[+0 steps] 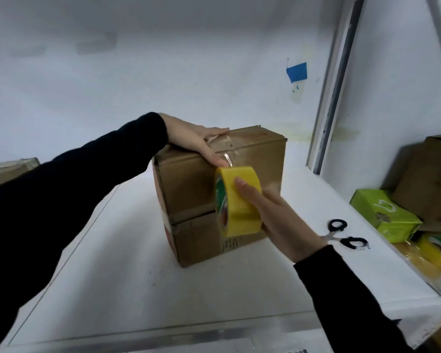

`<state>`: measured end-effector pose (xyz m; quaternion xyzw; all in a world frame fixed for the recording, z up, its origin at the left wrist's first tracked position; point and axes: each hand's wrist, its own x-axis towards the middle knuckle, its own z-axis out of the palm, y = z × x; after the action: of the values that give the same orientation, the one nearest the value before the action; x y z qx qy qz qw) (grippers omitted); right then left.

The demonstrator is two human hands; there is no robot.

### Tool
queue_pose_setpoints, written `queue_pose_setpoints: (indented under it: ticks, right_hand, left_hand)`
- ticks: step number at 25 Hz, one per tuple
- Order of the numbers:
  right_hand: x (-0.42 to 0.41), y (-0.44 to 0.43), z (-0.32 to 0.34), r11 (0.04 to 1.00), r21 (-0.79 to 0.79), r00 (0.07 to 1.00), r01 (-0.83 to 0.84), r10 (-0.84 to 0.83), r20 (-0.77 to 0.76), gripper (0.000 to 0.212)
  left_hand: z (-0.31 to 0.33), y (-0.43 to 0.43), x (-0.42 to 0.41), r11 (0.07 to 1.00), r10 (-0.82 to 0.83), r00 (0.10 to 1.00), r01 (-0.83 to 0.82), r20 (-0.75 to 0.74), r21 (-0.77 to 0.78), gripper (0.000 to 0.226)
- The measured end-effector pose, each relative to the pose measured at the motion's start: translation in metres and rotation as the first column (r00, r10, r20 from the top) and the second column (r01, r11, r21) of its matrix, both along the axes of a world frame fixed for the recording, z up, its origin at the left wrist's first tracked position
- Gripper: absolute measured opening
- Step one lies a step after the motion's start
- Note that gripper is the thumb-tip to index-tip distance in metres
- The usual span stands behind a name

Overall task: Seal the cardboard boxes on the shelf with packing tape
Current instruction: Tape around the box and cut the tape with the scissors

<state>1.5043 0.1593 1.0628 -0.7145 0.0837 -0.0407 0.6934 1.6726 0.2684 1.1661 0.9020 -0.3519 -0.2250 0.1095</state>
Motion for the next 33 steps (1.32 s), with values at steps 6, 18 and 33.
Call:
queue_pose_setpoints:
  ticks: [6,18,33]
  right_hand:
    - [0.015,-0.002,0.001,0.928,-0.364,0.997,0.077,-0.075,0.019,0.065]
    - [0.034,0.005,-0.034,0.961,-0.275,0.999,0.030,-0.034,-0.009,0.048]
    - [0.026,0.013,-0.043,0.992,-0.121,0.935,-0.018,-0.026,-0.355,0.062]
  left_hand:
    - [-0.008,0.012,0.042,0.990,-0.001,0.997,-0.010,-0.078,-0.138,0.114]
    - [-0.028,0.022,0.087,0.955,0.164,0.971,-0.113,0.173,-0.275,0.042]
    - [-0.101,0.036,0.147,0.937,0.343,0.932,-0.332,0.113,-0.111,0.052]
